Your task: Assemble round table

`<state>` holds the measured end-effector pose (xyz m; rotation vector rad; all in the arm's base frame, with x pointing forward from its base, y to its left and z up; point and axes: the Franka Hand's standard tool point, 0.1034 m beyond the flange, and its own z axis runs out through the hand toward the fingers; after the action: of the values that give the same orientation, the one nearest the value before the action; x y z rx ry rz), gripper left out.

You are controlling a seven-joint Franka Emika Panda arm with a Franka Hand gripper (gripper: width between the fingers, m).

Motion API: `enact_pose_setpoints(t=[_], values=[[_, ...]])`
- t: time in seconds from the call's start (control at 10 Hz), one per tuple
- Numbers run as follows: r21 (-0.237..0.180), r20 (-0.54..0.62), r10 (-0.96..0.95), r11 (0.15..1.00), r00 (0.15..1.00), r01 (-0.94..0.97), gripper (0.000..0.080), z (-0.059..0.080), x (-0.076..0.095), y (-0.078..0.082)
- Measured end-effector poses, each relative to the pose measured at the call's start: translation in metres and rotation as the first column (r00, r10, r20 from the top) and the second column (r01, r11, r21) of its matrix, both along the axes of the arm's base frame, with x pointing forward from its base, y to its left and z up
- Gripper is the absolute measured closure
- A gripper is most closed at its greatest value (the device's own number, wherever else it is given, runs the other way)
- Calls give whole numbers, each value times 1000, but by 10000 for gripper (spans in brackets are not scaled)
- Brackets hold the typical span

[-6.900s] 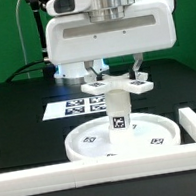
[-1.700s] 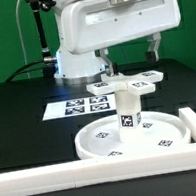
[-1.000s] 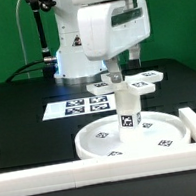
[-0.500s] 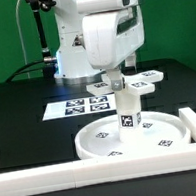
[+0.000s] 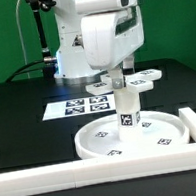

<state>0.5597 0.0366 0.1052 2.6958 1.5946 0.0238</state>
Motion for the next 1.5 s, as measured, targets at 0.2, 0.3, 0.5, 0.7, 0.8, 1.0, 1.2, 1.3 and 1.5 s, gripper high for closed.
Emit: enact_pose_setpoints(t=[0.2, 0.3, 0.5, 0.7, 0.8, 1.0, 1.2, 1.3, 1.5], values=[[2, 1, -67, 998, 998, 67, 356, 0, 0, -5], [7, 0, -215, 977, 977, 215, 356, 0, 0, -5], [21, -5, -436, 900, 900, 436, 354, -1, -1, -5], [46, -11, -656, 753, 754, 656, 354, -1, 0, -3], [52, -7, -731, 682, 683, 730, 354, -1, 0, 0], [53, -13, -806, 591, 592, 805, 354, -1, 0, 1], [53, -20, -873, 485, 487, 873, 354, -1, 0, 2], [54, -23, -892, 450, 451, 892, 354, -1, 0, 2], [67, -51, -969, 239, 242, 969, 354, -1, 0, 1]])
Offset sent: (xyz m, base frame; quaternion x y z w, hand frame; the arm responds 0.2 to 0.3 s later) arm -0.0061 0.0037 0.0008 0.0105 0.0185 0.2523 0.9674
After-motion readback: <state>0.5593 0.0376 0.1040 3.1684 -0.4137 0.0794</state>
